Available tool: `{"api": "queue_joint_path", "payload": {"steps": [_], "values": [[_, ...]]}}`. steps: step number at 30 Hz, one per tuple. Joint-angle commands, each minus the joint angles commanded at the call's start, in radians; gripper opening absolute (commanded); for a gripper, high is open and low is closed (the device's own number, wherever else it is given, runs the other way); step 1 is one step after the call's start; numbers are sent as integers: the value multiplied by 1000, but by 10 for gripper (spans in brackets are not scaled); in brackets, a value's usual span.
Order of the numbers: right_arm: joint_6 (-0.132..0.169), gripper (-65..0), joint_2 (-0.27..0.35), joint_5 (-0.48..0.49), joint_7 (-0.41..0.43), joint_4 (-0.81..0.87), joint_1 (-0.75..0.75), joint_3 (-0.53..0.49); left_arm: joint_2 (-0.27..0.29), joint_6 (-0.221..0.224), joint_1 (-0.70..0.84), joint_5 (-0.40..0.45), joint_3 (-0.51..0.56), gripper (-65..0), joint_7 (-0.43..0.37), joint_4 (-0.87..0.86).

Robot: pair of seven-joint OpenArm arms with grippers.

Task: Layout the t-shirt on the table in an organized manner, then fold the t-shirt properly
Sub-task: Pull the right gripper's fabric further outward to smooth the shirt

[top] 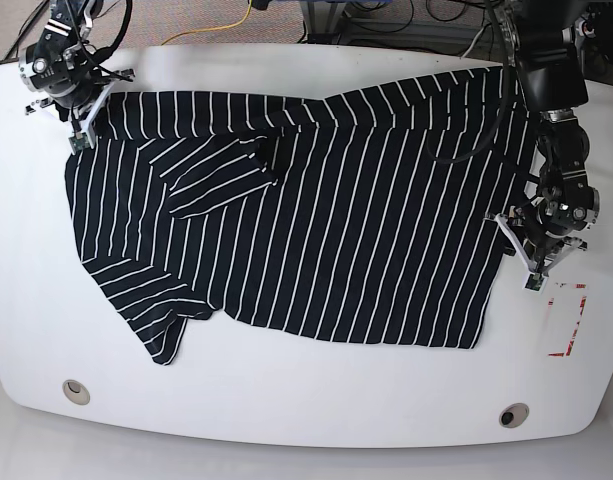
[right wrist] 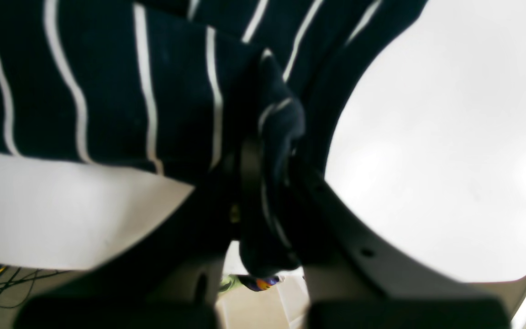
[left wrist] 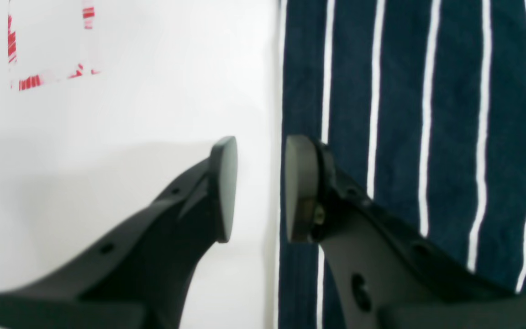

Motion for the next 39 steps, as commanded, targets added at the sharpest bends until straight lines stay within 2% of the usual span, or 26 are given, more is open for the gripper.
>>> {"api": "queue_joint_path", "payload": {"steps": [5,8,15,26,31,39], "values": [[0,-342,-2,0,0,61,-23,14,0,-2,0,0,0,-490,0,0],[0,-300,-3,0,0,100,-31,15,0,-2,0,0,0,-490,0,0],[0,-301,-3,2,0,109,-29,14,0,-2,0,0,0,-490,0,-2],[0,-301,-48,2,2,104,11,12,2,-2,0,0,0,-490,0,-2],[0,-303,-48,2,2,81,40,-20,2,-2,0,0,0,-490,0,-2],[0,-420,-43,2,3,-11,81,-20,0,-2,0,0,0,-490,0,-2]]}}
